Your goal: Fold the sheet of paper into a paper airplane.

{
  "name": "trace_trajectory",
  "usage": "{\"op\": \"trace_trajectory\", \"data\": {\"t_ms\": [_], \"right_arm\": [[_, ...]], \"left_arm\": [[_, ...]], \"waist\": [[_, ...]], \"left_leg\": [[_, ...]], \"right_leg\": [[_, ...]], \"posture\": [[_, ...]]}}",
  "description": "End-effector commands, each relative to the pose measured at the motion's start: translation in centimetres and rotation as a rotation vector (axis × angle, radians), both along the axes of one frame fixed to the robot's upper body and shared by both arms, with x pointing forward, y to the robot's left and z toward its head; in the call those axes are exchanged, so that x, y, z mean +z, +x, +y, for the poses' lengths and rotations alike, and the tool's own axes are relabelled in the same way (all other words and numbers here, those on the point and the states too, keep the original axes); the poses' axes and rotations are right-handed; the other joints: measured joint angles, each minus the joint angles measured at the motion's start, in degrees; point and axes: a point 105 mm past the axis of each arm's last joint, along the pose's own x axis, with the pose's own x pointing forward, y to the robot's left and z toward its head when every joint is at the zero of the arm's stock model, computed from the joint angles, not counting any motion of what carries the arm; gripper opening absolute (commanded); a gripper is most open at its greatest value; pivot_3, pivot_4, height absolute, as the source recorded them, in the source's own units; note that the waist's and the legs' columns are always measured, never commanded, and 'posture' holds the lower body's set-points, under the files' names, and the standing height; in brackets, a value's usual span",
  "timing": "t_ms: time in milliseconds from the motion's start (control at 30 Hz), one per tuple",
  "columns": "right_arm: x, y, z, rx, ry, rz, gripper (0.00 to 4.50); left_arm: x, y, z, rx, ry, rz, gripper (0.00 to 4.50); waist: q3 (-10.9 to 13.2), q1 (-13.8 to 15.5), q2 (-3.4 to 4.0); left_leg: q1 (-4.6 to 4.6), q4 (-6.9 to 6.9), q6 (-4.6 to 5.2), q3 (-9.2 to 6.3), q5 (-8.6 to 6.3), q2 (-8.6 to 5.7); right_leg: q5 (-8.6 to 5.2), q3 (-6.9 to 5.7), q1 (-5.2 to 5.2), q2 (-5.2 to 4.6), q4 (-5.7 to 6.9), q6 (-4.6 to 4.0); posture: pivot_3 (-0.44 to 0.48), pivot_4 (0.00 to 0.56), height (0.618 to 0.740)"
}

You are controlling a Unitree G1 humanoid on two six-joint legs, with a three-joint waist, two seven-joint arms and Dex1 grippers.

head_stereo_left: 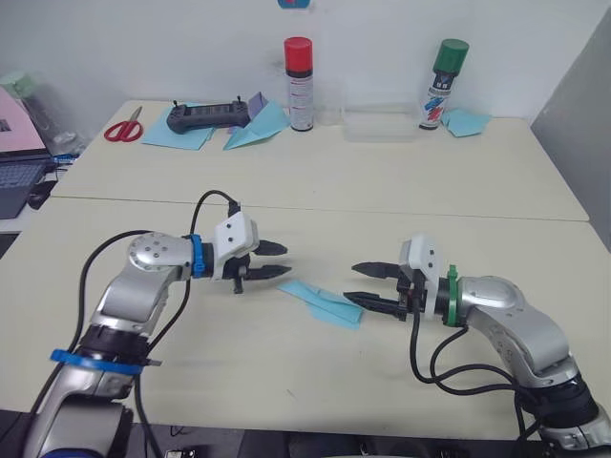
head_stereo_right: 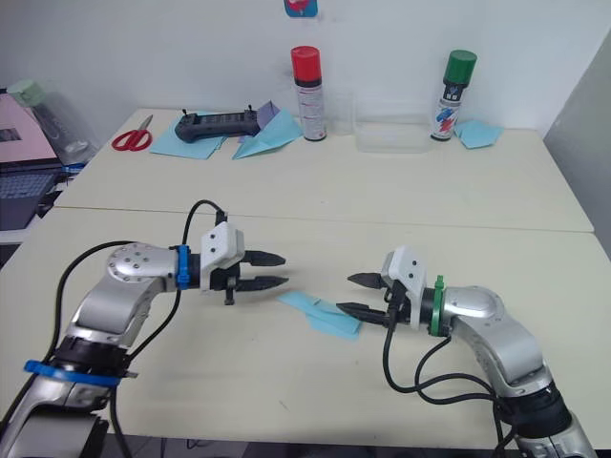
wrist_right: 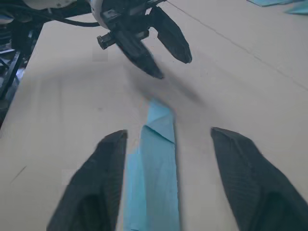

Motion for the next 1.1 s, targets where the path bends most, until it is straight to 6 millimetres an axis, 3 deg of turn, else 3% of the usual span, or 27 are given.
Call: {"op": "trace_trajectory", "data": {"t_ms": [33, 100, 167, 200, 233, 333, 733, 1100], "right_arm": [[1.1, -1.9, 0.2, 0.081, -0.004, -0.073, 3.45], [0.8, -2.5, -0.1, 0.097, -0.008, -0.082, 3.45], [0.1, -3.1, -0.4, 0.111, -0.038, -0.093, 3.00], [-0.5, -3.5, -0.4, 0.124, -0.068, -0.114, 2.74], [-1.3, -4.0, -0.5, 0.143, -0.101, -0.129, 2.45], [-2.6, -4.4, -0.4, 0.164, -0.139, -0.150, 2.45], [-4.6, 0.2, 1.6, 0.030, -0.156, -0.285, 2.45], [-5.4, 2.2, 1.7, -0.053, -0.141, -0.236, 2.45]], "left_arm": [[1.9, -1.5, 0.0, -0.066, -0.003, -0.049, 3.19], [2.3, -2.4, -0.1, -0.074, -0.017, -0.079, 3.76], [2.1, -3.7, 0.0, -0.105, -0.001, -0.070, 4.41], [1.8, -4.4, 0.2, -0.117, 0.014, -0.068, 4.45], [1.6, -5.0, 0.2, -0.124, 0.023, -0.065, 4.45], [1.2, -6.0, 0.0, -0.136, 0.026, -0.065, 4.45], [0.7, -6.7, -0.5, -0.096, -0.015, -0.042, 4.45], [1.6, -6.4, -1.6, -0.077, -0.038, -0.051, 4.45]], "waist": [[0.0, 0.0, -0.01], [0.0, 0.1, -0.02], [0.0, 0.1, -0.02], [0.0, 0.1, -0.02], [0.0, 0.1, -0.02], [0.0, 0.1, -0.02], [0.0, 0.1, -0.05], [0.0, 0.1, -0.05]], "left_leg": [[0.00, -0.02, 0.00, 0.00, 0.00, 0.01], [-0.03, -0.02, 0.00, 0.00, 0.00, 0.01], [-0.02, -0.01, 0.00, 0.02, 0.00, 0.00], [-0.02, -0.01, 0.00, 0.05, 0.00, 0.00], [0.00, 0.00, 0.00, 0.07, 0.00, 0.00], [0.06, 0.00, 0.00, 0.12, 0.00, 0.01], [0.12, 0.04, -0.02, 0.14, 0.02, 0.04], [0.13, 0.05, -0.02, 0.14, 0.02, 0.03]], "right_leg": [[-0.02, -0.01, -0.01, 0.00, -0.01, -0.01], [-0.03, -0.02, -0.03, 0.00, 0.00, -0.03], [-0.04, 0.01, -0.02, -0.02, -0.02, -0.03], [-0.04, 0.02, -0.02, -0.04, -0.03, -0.03], [-0.04, 0.04, -0.02, -0.04, -0.03, -0.03], [-0.10, 0.06, 0.00, -0.07, -0.04, -0.09], [-0.06, 0.06, 0.02, -0.02, 0.03, -0.11], [-0.06, 0.07, 0.04, -0.03, 0.05, -0.11]], "posture": [[0.000, 0.150, 0.740], [0.000, 0.150, 0.740], [0.000, 0.150, 0.740], [0.000, 0.150, 0.740], [0.000, 0.150, 0.740], [0.000, 0.150, 0.740], [0.000, 0.150, 0.740], [0.000, 0.150, 0.740]]}}
